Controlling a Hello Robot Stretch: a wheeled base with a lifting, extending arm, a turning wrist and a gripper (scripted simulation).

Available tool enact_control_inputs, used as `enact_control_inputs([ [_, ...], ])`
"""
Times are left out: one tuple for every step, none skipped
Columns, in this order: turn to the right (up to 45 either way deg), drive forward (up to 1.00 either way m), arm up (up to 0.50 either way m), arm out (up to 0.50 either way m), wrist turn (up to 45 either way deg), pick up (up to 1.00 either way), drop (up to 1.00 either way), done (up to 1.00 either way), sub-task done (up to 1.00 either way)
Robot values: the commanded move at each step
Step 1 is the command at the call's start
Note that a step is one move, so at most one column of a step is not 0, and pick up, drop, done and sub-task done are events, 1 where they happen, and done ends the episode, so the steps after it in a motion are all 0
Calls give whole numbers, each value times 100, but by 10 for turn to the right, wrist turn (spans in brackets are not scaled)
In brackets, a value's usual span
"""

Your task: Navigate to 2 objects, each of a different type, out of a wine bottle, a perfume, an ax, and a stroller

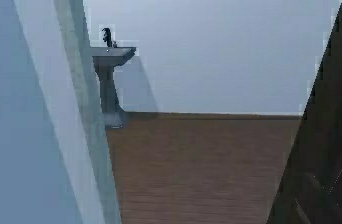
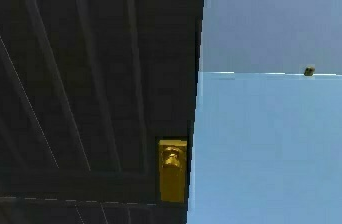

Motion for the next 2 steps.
enact_control_inputs([
  [0,95,0,0,0,0,0,0,0],
  [-60,0,0,0,0,0,0,0,0],
])
